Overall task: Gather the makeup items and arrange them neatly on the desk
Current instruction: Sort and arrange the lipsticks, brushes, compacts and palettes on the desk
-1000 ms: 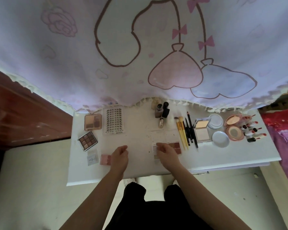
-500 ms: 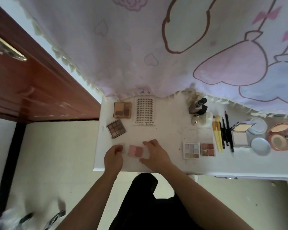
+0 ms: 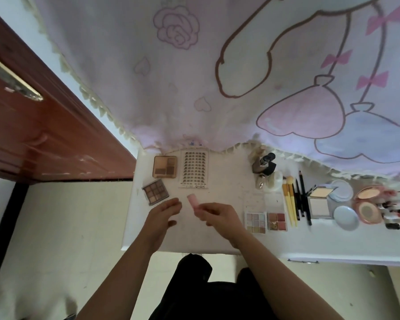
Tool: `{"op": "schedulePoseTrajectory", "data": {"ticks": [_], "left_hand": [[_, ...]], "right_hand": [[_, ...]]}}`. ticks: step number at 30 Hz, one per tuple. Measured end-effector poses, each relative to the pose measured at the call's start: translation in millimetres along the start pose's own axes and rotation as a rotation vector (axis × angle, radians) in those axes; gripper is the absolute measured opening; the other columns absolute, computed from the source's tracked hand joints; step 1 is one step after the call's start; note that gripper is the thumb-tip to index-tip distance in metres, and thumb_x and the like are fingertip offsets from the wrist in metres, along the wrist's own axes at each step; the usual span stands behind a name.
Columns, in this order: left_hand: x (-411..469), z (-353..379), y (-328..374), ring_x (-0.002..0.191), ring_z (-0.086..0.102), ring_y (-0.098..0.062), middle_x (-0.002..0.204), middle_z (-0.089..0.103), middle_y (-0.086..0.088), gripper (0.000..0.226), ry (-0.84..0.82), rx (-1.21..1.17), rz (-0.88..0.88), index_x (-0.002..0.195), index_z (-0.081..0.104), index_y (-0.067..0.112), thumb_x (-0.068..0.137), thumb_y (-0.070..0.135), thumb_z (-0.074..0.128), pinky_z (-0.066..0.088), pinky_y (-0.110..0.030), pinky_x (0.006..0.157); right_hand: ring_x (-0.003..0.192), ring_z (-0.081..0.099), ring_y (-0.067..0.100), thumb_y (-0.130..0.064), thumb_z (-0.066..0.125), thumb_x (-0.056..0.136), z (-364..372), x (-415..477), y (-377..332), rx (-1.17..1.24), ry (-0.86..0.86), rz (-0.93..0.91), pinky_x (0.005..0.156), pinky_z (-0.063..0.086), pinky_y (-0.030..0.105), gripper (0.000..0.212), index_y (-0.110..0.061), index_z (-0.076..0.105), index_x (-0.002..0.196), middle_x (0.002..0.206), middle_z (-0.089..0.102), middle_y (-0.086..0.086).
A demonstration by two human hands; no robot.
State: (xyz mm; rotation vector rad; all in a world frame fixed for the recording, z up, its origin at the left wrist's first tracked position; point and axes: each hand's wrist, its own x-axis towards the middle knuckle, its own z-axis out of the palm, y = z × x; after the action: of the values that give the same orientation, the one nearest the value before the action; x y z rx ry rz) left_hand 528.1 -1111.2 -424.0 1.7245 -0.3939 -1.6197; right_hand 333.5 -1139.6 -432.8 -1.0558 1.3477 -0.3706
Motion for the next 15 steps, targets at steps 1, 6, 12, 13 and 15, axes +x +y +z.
{"op": "schedulePoseTrajectory", "data": {"ticks": [1,6,12,13,15], "left_hand": [[-4.8,6.9,8.9,0.102,0.061,-0.016,0.115,0.071,-0.005,0.032,-0.068,-0.01,0.01,0.116,0.07,0.015,0.084,0.02,0.073,0.043,-0.034,0.084],[-22.1,39.0,43.2,0.099,0.057,-0.016,0.111,0.068,-0.005,0.046,-0.347,0.096,0.132,0.113,0.072,0.013,0.074,0.035,0.078,0.037,-0.036,0.083],[-34.0,71.3,53.9,0.099,0.055,-0.022,0.104,0.065,-0.01,0.044,-0.368,0.079,0.203,0.102,0.071,0.009,0.067,0.035,0.078,0.038,-0.037,0.079],[-36.6,76.9,55.0,0.098,0.055,-0.022,0.102,0.065,-0.011,0.042,-0.374,0.082,0.209,0.099,0.07,0.008,0.067,0.034,0.076,0.038,-0.036,0.077],[-40.7,87.1,57.2,0.094,0.054,-0.021,0.096,0.062,-0.011,0.037,-0.393,0.107,0.238,0.093,0.066,0.005,0.067,0.031,0.071,0.036,-0.036,0.076]], "right_hand": [[0.084,0.069,0.015,-0.043,0.081,0.074,-7.4,-6.1,-7.2,0.055,-0.015,-0.007,0.085,0.058,0.038,0.021,-0.031,0.079,0.092,0.09,0.076,-0.001],[0.083,0.069,0.019,-0.035,0.075,0.084,-36.0,-29.7,-32.2,0.078,-0.002,-0.105,0.081,0.058,0.036,0.013,-0.032,0.077,0.097,0.088,0.076,0.0],[0.082,0.067,0.02,-0.041,0.074,0.083,-67.9,-45.7,-42.5,0.059,0.007,-0.157,0.08,0.058,0.037,0.022,-0.03,0.078,0.101,0.091,0.076,-0.001],[0.079,0.066,0.013,-0.041,0.075,0.082,-70.9,-48.4,-42.9,0.055,0.008,-0.164,0.08,0.058,0.036,0.023,-0.03,0.078,0.102,0.091,0.076,-0.003],[0.078,0.065,0.004,-0.042,0.077,0.08,-75.7,-53.3,-43.4,0.058,0.009,-0.169,0.081,0.057,0.03,0.025,-0.031,0.078,0.103,0.091,0.076,-0.006]]}}
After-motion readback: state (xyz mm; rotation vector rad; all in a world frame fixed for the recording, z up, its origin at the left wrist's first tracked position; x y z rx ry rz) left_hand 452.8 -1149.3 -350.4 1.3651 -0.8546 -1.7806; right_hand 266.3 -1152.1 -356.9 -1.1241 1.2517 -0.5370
